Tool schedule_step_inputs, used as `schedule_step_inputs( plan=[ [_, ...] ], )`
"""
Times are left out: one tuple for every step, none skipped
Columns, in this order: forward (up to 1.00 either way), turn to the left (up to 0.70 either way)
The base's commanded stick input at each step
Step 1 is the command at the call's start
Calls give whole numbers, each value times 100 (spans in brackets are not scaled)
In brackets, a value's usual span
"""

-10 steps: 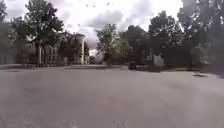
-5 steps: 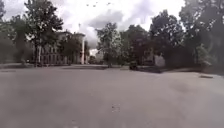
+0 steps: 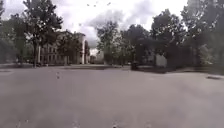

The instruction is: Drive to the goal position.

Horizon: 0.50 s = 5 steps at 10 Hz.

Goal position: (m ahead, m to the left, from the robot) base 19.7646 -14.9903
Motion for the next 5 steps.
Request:
schedule_step_inputs(
  plan=[
    [85,0],
    [85,0],
    [85,-5],
    [85,-8],
    [85,-12]
  ],
)
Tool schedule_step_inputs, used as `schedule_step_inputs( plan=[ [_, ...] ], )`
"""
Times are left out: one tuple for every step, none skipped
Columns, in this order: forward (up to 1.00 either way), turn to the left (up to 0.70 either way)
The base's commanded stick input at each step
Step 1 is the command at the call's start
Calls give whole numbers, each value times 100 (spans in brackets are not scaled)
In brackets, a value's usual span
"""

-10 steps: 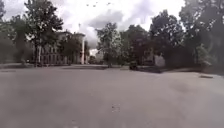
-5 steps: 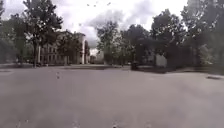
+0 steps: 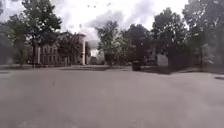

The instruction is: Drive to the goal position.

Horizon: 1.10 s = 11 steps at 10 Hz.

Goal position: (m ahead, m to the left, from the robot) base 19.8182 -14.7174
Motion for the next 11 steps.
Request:
schedule_step_inputs(
  plan=[
    [85,-17],
    [85,-26],
    [85,-34],
    [85,-34],
    [85,-34],
    [85,-32],
    [85,0],
    [85,0],
    [85,0],
    [85,0],
    [85,0]
  ],
)
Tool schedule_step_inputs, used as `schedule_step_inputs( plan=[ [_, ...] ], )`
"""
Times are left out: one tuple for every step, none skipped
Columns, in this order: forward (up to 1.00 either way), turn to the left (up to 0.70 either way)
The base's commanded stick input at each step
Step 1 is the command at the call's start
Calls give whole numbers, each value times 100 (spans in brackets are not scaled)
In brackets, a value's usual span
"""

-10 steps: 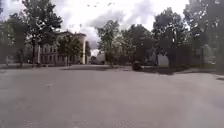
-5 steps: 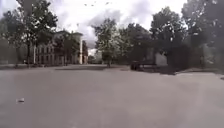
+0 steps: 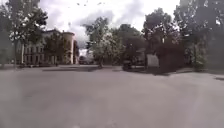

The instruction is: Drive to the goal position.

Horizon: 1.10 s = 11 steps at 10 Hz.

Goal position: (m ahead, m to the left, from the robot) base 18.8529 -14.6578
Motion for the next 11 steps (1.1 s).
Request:
schedule_step_inputs(
  plan=[
    [85,0],
    [85,0],
    [85,0],
    [85,0],
    [85,0],
    [85,0],
    [85,0],
    [85,0],
    [85,0],
    [85,0],
    [85,0]
  ],
)
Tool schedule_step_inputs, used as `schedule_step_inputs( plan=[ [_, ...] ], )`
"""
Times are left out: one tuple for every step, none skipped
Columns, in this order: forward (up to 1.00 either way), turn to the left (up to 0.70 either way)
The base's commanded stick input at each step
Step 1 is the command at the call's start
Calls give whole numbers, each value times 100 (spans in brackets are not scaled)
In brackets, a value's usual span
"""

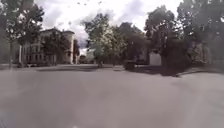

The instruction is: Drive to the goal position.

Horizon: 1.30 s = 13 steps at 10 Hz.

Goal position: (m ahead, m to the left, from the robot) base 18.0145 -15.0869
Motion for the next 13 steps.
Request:
schedule_step_inputs(
  plan=[
    [85,0],
    [85,0],
    [85,0],
    [85,0],
    [85,0],
    [85,0],
    [85,0],
    [85,0],
    [85,0],
    [85,0],
    [85,0],
    [85,0],
    [85,0]
  ],
)
